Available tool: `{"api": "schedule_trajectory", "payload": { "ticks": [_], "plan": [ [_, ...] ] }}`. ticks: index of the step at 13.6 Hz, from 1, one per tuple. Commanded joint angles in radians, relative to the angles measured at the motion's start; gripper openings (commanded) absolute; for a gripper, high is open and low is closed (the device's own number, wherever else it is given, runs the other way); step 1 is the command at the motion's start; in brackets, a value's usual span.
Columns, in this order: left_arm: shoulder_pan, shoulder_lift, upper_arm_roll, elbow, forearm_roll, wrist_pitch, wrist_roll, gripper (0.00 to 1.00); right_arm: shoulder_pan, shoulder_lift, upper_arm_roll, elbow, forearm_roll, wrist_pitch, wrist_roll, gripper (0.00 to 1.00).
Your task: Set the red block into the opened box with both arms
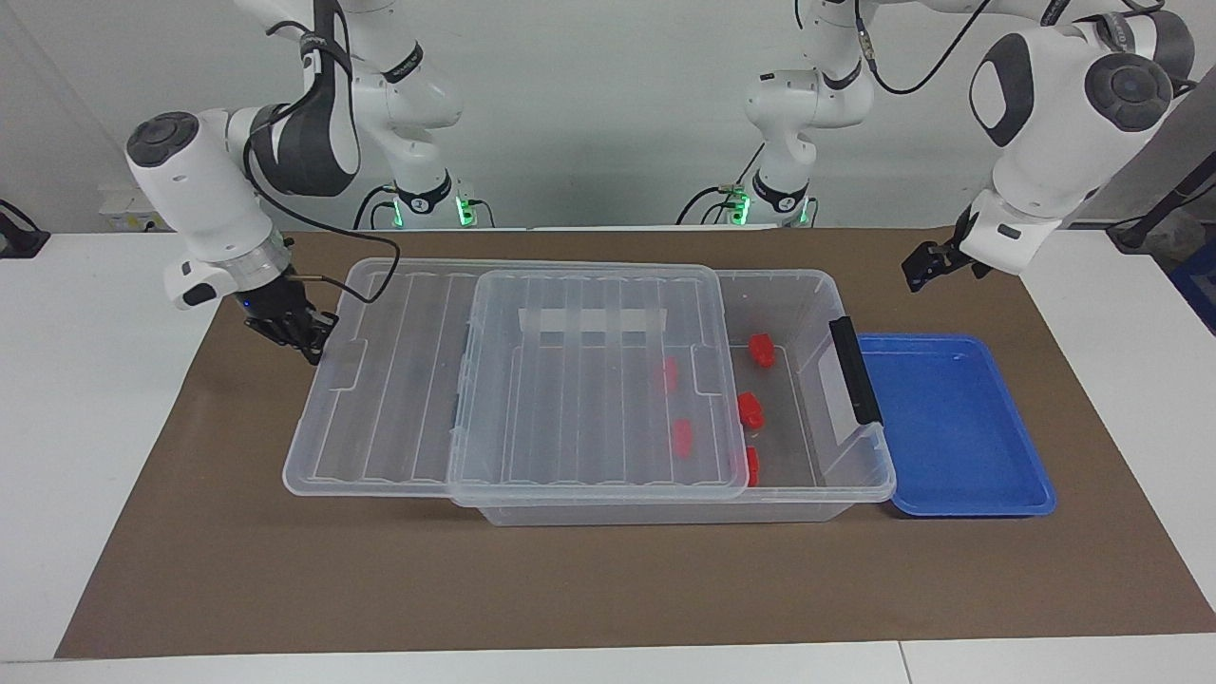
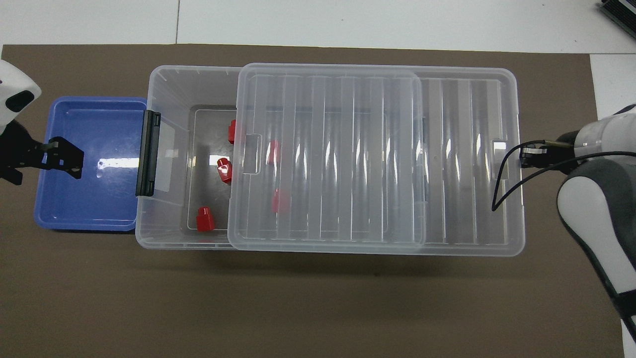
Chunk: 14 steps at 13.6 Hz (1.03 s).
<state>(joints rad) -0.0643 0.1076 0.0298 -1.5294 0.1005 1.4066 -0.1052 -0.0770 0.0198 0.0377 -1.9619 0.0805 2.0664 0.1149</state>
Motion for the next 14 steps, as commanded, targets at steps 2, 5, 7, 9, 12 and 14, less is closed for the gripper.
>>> {"api": "schedule_trajectory", "payload": {
  "ticks": [2, 5, 7, 9, 12, 14],
  "plan": [
    [0.031, -0.075, -0.005, -0.063, 0.022, -0.038, 0.098, 1.00, 0.091, -0.018, 0.004, -0.018, 0.025, 0.021, 0.035, 0.00],
    [0.067, -0.124, -0.005, -0.167, 0.019, 0.078, 0.096, 1.00, 0.169, -0.020, 0.004, -0.020, 0.025, 0.023, 0.100, 0.00],
    [0.060, -0.112, 0.001, -0.166, 0.018, 0.097, 0.104, 1.00, 0.198, -0.020, 0.004, -0.021, 0.025, 0.023, 0.101, 0.00],
    [0.044, -0.077, 0.033, -0.144, 0.018, 0.098, 0.142, 1.00, 0.217, -0.020, 0.004, -0.021, 0.025, 0.024, 0.101, 0.00],
    [0.041, -0.065, 0.062, -0.117, 0.018, 0.072, 0.257, 1.00, 0.252, -0.017, 0.004, -0.026, 0.025, 0.052, 0.100, 0.00],
    [0.034, -0.030, 0.062, -0.037, 0.018, 0.013, 0.259, 1.00, 0.253, -0.017, 0.004, -0.026, 0.025, 0.055, 0.100, 0.00]
  ]
}}
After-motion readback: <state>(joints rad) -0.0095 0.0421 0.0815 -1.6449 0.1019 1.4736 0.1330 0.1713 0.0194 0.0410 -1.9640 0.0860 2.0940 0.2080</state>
